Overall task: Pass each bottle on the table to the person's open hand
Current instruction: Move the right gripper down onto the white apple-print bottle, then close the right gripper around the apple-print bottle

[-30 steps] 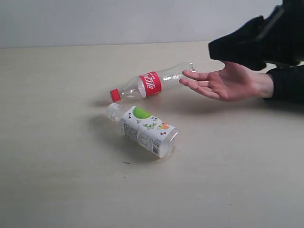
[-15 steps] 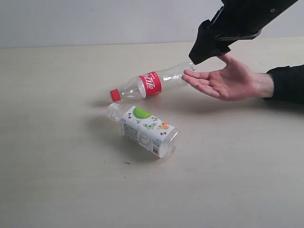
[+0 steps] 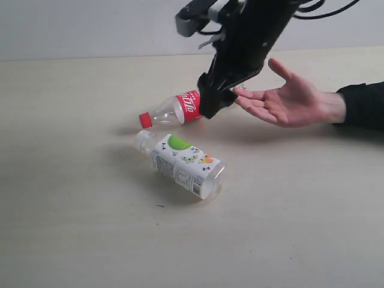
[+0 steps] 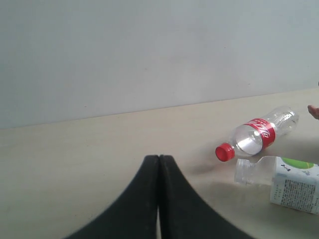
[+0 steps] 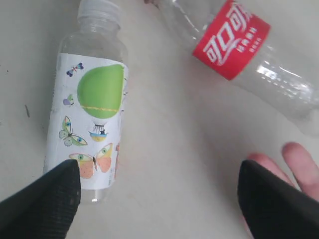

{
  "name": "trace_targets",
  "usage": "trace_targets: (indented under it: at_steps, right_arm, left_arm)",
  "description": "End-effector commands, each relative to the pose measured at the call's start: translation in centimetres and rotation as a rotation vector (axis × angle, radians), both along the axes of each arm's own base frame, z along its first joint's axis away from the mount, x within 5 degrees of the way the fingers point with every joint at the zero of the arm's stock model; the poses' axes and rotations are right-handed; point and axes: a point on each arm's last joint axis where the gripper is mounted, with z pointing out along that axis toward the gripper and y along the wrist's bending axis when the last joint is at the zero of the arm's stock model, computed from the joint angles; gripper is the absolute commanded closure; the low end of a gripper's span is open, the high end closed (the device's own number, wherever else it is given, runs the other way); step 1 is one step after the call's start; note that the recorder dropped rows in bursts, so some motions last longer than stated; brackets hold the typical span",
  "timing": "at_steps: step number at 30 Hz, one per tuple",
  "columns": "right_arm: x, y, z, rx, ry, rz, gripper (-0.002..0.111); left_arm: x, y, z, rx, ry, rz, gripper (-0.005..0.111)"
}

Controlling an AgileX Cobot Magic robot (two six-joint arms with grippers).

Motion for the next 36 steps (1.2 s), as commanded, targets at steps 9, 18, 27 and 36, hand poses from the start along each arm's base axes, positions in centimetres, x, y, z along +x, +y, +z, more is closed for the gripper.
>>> trace_targets:
  at_steps: [9, 18, 27, 36]
  right_arm:
    - [-0.3, 4.5, -6.3, -0.107, 0.034, 0.047, 0.026]
    - [-1.3, 5.5, -6.8, -0.113, 0.076, 0.084, 0.024]
    - [-1.7, 6.3, -7.0, -0.093, 0.076, 0.088, 0.009]
    - [-1.4, 6.6, -10.5, -0.129, 0.138, 0.085, 0.009]
  left_arm:
    - [0.0, 0.0, 0.0, -0.007, -0.005, 0.003, 0.107]
    - [0.0, 0.0, 0.0, -0.007, -0.005, 0.003, 0.107]
    - [0.0, 0.0, 0.0, -0.007, -0.005, 0.003, 0.107]
    - [0.0, 0.0, 0.0, -0.007, -0.005, 0.003, 0.107]
